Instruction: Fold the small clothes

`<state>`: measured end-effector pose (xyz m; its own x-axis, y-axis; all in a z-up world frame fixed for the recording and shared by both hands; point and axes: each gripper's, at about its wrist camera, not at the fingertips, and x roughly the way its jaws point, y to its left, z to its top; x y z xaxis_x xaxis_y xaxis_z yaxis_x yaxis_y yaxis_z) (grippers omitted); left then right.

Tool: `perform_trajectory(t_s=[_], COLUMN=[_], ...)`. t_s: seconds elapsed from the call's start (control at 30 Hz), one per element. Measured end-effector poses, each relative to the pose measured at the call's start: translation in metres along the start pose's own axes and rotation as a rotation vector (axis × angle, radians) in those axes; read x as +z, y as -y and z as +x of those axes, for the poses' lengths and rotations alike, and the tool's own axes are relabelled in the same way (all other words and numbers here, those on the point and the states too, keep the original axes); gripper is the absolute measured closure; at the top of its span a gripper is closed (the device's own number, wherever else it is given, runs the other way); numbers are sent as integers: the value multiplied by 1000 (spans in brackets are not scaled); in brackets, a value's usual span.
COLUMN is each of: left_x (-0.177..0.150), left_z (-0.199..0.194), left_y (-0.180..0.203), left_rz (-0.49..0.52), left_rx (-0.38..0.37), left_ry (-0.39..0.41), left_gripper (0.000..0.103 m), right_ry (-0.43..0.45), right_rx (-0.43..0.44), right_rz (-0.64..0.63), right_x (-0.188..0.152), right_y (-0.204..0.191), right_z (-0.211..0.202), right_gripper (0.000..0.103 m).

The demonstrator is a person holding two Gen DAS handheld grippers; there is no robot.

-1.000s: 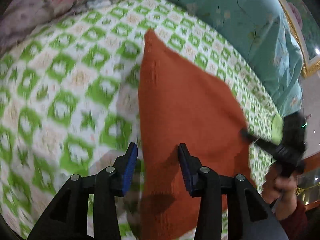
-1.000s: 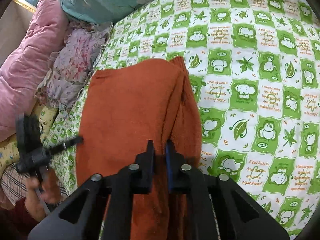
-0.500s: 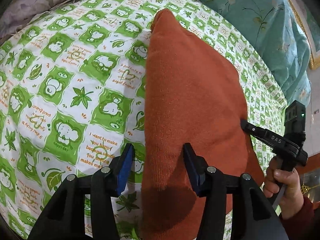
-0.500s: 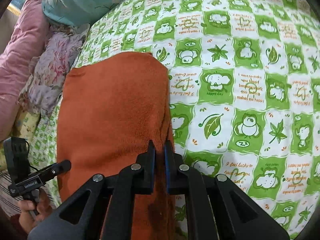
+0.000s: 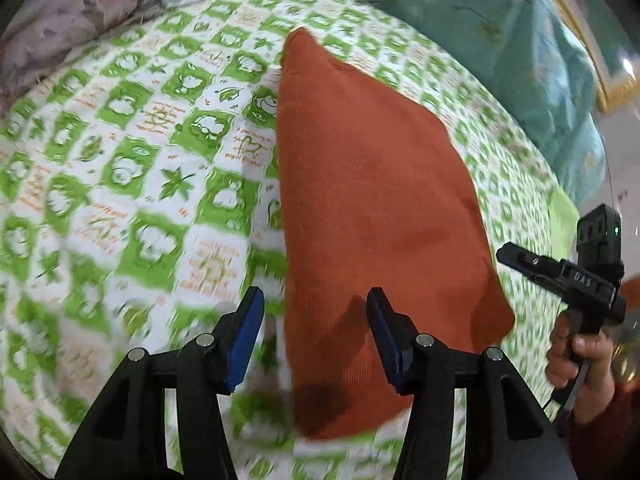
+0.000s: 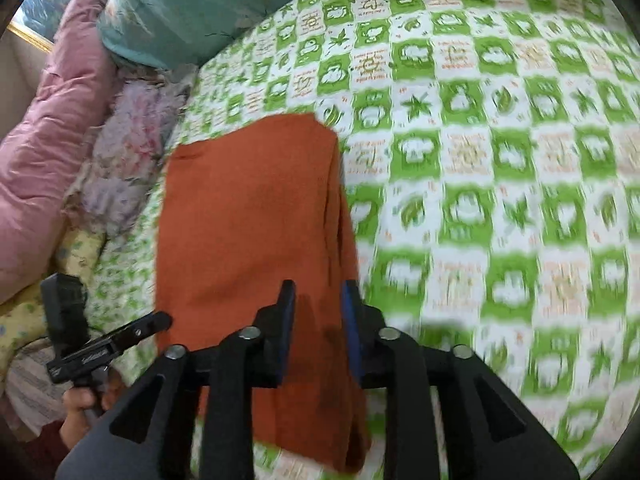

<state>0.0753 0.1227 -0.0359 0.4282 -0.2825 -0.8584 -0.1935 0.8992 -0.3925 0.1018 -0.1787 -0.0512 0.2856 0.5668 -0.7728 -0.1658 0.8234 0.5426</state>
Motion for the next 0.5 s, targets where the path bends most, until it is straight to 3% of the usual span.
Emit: perform_trajectory(t_s=[0.17, 0.33, 0.5], left_x=[-47, -89, -100], left_z=[-20, -8, 5], left_y=[10, 22, 32], left_rz=[84, 124, 140], left_rx=[0, 50, 119], left_ry=[-34, -54, -11], left_gripper=[47, 44, 41], right_ry=[-18, -63, -50], right_rx=[21, 15, 20], right_rz=[-19, -19, -67], right_x=[-42, -71, -69], right_y=[3, 9, -3], right_z=[-19, -15, -4], right_gripper=[48, 48, 52])
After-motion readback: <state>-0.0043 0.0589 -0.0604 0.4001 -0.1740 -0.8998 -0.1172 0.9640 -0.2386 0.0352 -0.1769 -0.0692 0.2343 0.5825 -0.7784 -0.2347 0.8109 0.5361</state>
